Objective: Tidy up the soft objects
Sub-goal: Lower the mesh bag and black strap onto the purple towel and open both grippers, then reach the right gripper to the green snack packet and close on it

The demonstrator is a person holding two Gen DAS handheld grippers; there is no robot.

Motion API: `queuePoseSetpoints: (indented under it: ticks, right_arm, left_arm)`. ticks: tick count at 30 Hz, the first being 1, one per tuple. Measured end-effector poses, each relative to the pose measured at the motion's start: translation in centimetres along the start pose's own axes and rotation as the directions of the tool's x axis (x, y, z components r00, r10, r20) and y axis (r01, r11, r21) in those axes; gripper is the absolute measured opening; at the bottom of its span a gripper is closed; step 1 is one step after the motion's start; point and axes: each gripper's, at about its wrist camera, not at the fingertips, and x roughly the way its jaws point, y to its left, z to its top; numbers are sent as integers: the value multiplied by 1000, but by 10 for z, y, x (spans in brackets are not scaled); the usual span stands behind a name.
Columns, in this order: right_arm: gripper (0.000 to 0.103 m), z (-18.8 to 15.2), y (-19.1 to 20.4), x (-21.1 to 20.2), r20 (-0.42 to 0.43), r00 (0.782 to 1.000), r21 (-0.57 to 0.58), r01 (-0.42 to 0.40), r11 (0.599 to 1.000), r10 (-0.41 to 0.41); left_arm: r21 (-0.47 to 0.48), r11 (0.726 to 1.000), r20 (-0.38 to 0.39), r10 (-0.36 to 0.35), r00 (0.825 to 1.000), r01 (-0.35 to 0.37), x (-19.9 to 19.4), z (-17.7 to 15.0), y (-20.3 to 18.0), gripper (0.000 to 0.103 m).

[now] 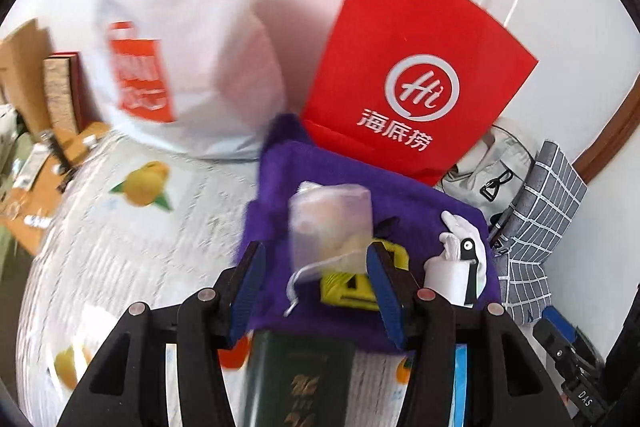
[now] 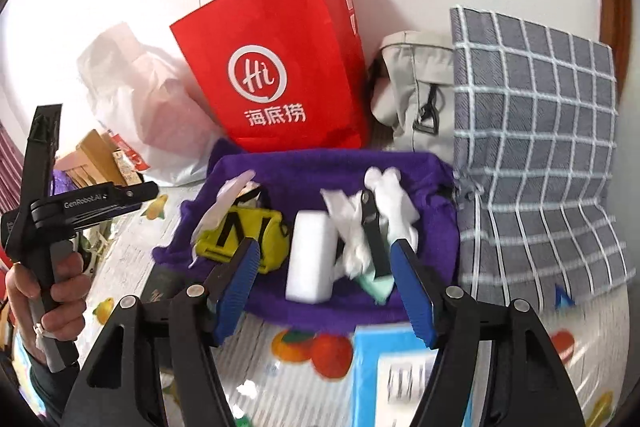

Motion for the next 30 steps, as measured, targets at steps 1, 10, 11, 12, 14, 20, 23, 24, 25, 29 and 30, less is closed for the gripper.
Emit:
queuePoseSetpoints:
  ticks: [1, 10, 11, 12, 14, 20, 23, 24, 25, 29, 30]
  right_arm:
    - [67, -6, 0, -6, 3, 1000, 13, -4, 1000, 4]
    - [67, -89, 11, -48, -59, 998, 15, -20, 1000, 21]
    - [67, -98, 14, -51, -62, 998, 6, -21, 1000, 21]
    - [67, -109, 17, -55, -69, 997, -5, -20, 1000, 20]
    - [67, -131, 23, -59, -91, 996, -30, -20, 999, 17]
    - [47, -185, 29, -56, -123, 992, -57, 33, 998, -40]
    - [39, -203, 25, -45, -160, 984, -49, 66, 997, -73]
    - [39, -208, 24, -42, -173, 982, -41, 72, 997, -78]
    - [39, -211, 23, -42, -174, 982, -35, 70, 997, -75]
    - [47, -215, 32, -42, -157, 987, -65, 13, 998, -23]
    - [51, -215, 37, -41, -153, 988, -89, 3, 996, -17]
  left_arm:
    - [-4, 1000, 4, 7, 1000, -7, -7, -5, 3, 50]
    - [15, 1000, -10, -14, 1000, 14, -52, -76, 17, 50]
    - [21, 1000, -17, -19, 1000, 19, -55, -86, 18, 50]
    - [25, 999, -22, -22, 1000, 22, -57, -92, 18, 50]
    - [29, 999, -38, -28, 999, 29, -60, -110, 21, 50]
    - [41, 999, -60, -33, 998, 35, -65, -157, 26, 50]
    - [54, 997, -79, -44, 996, 49, -63, -176, 28, 50]
    - [55, 997, -88, -49, 995, 54, -62, -181, 29, 50]
    - [54, 997, -97, -55, 994, 60, -61, -185, 30, 50]
    - [55, 995, -113, -72, 991, 79, -59, -197, 33, 50]
    - [52, 995, -115, -76, 990, 83, -59, -198, 35, 50]
